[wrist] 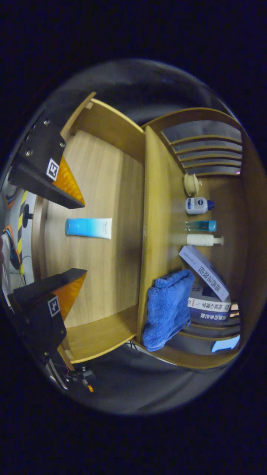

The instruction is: Pull open the drawer, take out the items inside it, and place them on the countertop above the cabinet.

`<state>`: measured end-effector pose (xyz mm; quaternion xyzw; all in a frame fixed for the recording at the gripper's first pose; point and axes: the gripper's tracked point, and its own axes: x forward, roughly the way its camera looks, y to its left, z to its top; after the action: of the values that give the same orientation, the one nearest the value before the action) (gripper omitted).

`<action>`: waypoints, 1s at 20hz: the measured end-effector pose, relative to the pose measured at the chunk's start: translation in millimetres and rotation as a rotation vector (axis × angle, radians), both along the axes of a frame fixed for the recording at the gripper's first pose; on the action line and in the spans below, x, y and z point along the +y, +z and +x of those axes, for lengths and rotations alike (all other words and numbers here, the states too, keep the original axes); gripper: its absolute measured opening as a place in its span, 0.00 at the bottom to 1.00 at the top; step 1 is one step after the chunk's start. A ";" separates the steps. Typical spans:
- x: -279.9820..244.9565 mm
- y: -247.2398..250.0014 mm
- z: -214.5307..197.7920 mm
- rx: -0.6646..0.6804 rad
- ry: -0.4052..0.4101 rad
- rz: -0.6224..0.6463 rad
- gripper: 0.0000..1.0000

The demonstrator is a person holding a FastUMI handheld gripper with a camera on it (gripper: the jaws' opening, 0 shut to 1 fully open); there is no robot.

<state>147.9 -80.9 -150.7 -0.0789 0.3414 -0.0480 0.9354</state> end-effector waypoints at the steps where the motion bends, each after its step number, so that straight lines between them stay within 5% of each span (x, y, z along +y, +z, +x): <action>1: 8.0 -9.2 2.9 0.036 0.013 0.020 0.97; 4: 19.7 -29.2 11.2 0.157 -0.037 0.111 0.97; 6: 5.3 -36.9 20.9 0.194 -0.063 0.037 0.96; 10: 4.8 -56.7 30.3 0.300 -0.026 -0.037 0.91; 13: 22.8 -78.5 27.5 0.456 -0.016 0.055 0.83; 20: 9.7 -79.2 37.1 0.438 -0.032 0.029 0.43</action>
<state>184.9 -71.1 -229.9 -0.0685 0.5382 -0.0395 0.8391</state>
